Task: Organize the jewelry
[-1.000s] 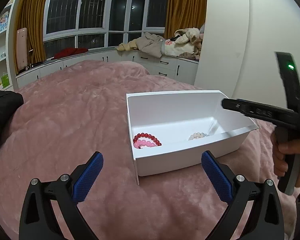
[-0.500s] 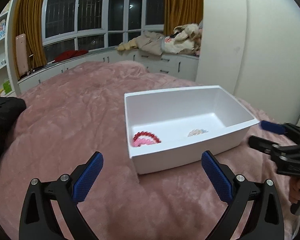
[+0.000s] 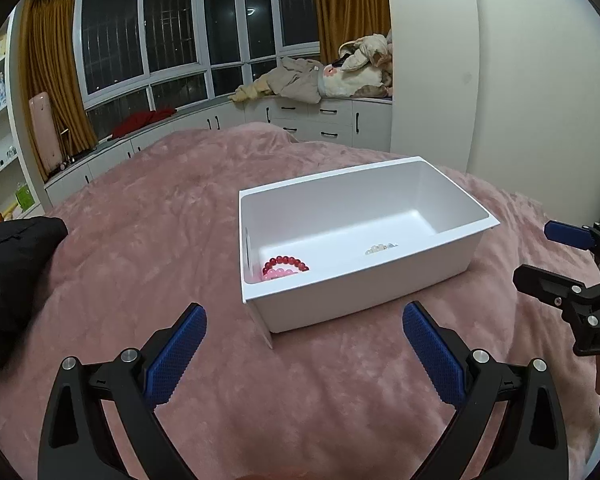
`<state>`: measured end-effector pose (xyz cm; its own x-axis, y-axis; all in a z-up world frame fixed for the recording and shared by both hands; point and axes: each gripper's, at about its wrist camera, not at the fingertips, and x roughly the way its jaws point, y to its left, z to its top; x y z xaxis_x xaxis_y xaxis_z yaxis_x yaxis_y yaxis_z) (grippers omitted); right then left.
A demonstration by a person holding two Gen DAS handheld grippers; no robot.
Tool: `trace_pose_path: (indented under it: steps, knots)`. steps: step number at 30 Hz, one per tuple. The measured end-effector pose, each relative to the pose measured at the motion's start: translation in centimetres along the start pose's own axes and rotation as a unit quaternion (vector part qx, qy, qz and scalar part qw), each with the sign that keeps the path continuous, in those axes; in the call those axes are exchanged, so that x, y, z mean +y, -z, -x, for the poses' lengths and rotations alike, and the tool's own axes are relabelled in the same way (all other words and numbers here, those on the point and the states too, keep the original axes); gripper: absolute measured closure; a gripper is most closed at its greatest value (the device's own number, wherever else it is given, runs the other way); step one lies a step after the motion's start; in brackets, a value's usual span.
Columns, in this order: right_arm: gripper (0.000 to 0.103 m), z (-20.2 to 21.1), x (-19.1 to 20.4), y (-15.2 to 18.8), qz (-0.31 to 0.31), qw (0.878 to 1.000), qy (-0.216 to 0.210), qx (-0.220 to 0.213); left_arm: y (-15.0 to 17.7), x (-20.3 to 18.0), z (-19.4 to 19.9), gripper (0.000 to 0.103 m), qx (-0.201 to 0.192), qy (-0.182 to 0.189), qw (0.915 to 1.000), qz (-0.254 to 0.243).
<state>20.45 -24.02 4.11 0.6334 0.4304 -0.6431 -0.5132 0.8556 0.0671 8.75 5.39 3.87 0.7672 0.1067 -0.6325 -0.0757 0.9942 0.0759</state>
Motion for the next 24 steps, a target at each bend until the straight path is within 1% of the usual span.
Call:
trace_pose_path:
  steps: [2,4,5,9,13,24]
  knots:
    - [0.005,0.0,-0.02,0.16,-0.001,1.0,-0.005,0.004,0.0,-0.09,-0.09,0.004,0.005,0.001,1.0,0.001]
    - [0.005,0.01,0.06,0.32,0.003,1.0,-0.002,0.008,0.09,0.09,-0.32,0.004,0.013,0.02,0.9997,0.006]
    - [0.005,0.02,0.1,0.37,0.005,1.0,-0.003,0.008,0.11,0.11,-0.34,0.004,0.015,0.022,0.9996,0.008]
    - [0.005,-0.13,0.05,0.47,0.001,1.0,-0.01,0.012,0.17,0.02,-0.13,0.004,0.012,0.016,0.9998,0.006]
    - [0.005,-0.41,-0.1,0.47,-0.002,1.0,-0.008,0.015,0.2,-0.05,0.01,0.004,0.012,0.01,0.9999,0.003]
    - [0.005,-0.66,-0.33,0.42,-0.006,1.0,-0.011,0.016,0.11,0.06,-0.08,0.004,0.014,0.013,0.9998,0.004]
